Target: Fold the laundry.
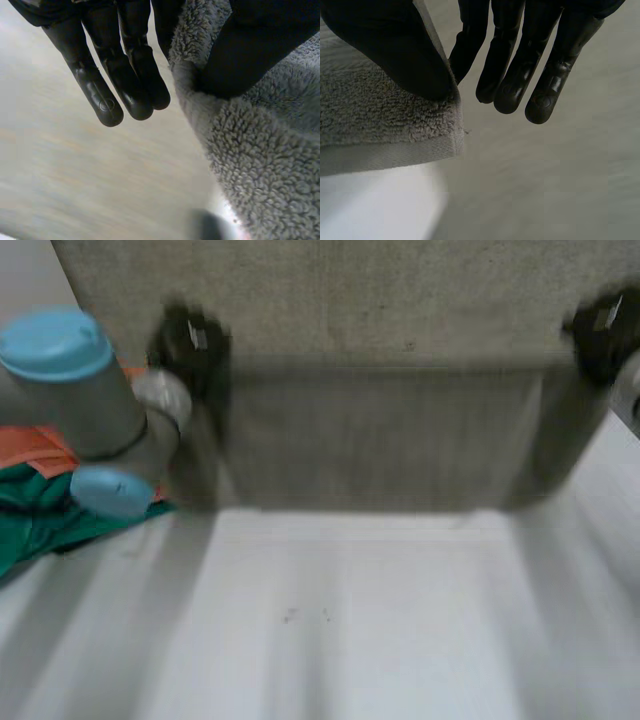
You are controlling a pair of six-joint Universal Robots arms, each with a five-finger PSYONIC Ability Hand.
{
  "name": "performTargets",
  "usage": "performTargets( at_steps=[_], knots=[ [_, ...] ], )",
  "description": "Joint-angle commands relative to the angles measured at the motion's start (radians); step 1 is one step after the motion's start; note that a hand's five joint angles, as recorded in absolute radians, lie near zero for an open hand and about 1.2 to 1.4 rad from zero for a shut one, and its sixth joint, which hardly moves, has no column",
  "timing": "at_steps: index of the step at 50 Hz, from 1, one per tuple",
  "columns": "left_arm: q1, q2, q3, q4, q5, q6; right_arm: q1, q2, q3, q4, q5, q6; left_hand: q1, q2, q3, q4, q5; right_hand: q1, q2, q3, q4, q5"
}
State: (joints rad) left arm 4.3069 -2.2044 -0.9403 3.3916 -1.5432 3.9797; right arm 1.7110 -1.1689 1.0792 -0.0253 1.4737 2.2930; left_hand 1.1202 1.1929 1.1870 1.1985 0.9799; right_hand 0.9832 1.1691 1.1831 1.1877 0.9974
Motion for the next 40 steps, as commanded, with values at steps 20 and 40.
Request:
performTargets(
  at_steps=[20,40],
  knots=[
    [0.011,0.037,-0.376,0.198,0.055,-0.178,0.002,0.006,0.353,-0.288,-0.062,0.134,0.276,0.203,0.209,0.198,0.242,0.413,0.227,0.213,0.209,0.224],
    [-0.081,0.383,-0.825,-0.435,0.044,-0.025,-0.266,-0.187,0.608,0.579,-0.082,-0.276,0.276,0.203,0.209,0.198,0.242,0.413,0.227,0.213,0.209,0.224]
  ],
)
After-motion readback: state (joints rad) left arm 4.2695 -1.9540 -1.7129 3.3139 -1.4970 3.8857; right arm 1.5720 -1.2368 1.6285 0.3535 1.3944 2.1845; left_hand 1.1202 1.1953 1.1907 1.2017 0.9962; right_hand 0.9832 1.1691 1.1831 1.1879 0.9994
